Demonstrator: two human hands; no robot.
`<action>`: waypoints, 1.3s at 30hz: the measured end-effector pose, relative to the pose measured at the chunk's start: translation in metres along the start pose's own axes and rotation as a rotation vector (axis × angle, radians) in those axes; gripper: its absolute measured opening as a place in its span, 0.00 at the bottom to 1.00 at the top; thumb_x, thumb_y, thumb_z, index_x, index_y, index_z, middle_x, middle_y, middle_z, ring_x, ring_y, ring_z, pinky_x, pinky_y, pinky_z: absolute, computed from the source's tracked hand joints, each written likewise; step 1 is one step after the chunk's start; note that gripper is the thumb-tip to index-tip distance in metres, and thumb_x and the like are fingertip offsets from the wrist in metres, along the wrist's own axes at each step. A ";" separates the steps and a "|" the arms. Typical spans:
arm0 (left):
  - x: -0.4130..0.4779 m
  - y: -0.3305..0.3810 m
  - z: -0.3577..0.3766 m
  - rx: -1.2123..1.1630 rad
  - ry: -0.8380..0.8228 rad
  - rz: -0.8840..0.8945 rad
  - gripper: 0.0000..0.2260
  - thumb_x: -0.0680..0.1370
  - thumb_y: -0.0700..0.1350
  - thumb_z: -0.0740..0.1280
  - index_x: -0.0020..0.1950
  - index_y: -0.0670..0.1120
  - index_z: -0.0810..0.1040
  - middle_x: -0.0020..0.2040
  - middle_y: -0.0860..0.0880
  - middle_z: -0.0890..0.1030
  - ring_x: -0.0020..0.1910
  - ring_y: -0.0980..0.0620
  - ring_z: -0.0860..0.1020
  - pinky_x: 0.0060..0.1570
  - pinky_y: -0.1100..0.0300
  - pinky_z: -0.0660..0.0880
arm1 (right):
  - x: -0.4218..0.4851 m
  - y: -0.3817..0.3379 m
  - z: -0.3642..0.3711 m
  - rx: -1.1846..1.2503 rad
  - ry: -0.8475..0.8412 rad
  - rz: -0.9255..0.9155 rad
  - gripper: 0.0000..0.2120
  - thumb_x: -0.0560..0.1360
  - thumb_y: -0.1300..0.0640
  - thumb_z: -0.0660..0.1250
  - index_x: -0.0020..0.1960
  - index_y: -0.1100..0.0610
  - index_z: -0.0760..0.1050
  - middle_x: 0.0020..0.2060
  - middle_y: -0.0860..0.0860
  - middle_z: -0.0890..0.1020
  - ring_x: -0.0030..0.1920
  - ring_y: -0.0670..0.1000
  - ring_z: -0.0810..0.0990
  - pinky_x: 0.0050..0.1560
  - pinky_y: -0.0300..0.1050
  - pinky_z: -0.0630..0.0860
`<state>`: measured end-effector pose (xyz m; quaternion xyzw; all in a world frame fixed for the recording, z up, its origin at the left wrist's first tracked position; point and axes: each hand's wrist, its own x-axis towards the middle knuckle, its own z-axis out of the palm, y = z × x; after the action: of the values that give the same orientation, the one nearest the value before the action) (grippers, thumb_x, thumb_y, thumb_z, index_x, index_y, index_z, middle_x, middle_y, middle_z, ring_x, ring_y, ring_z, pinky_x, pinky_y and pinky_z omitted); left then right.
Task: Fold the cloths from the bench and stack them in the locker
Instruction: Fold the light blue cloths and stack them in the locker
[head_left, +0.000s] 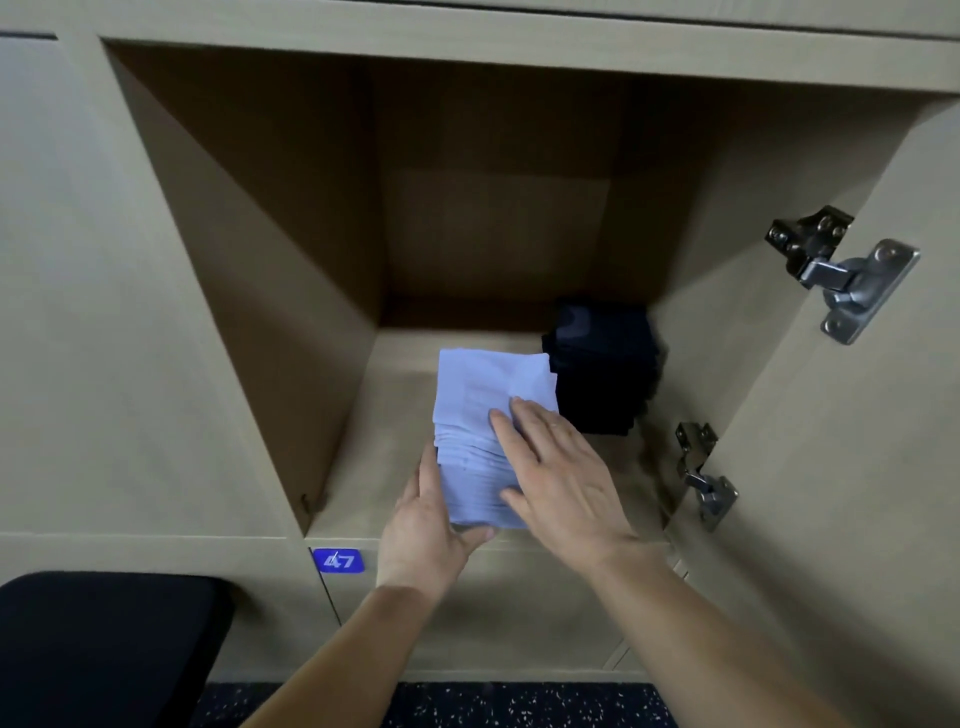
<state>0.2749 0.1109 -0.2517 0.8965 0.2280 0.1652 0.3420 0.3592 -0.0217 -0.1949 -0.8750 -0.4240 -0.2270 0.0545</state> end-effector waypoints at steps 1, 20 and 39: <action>0.001 0.000 0.003 -0.009 0.005 -0.015 0.53 0.66 0.54 0.79 0.79 0.50 0.48 0.72 0.51 0.68 0.66 0.50 0.72 0.54 0.58 0.74 | 0.000 0.001 0.003 0.000 0.010 -0.006 0.42 0.55 0.52 0.81 0.67 0.60 0.74 0.63 0.60 0.77 0.63 0.59 0.77 0.64 0.53 0.74; 0.067 -0.013 0.029 -0.019 0.119 -0.150 0.50 0.68 0.52 0.77 0.79 0.51 0.46 0.62 0.47 0.79 0.56 0.44 0.79 0.41 0.60 0.67 | 0.067 0.026 0.052 -0.028 0.133 -0.114 0.36 0.59 0.54 0.81 0.66 0.57 0.75 0.60 0.56 0.80 0.61 0.55 0.79 0.63 0.49 0.73; 0.144 -0.004 0.057 -0.058 0.090 -0.067 0.49 0.69 0.52 0.77 0.79 0.49 0.48 0.59 0.48 0.80 0.53 0.46 0.79 0.43 0.62 0.69 | 0.116 0.073 0.074 -0.192 0.190 -0.101 0.25 0.66 0.58 0.70 0.63 0.60 0.77 0.55 0.59 0.82 0.56 0.58 0.82 0.66 0.55 0.71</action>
<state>0.4206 0.1584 -0.2750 0.8696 0.2683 0.2005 0.3627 0.5041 0.0367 -0.2025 -0.8284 -0.4368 -0.3508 -0.0011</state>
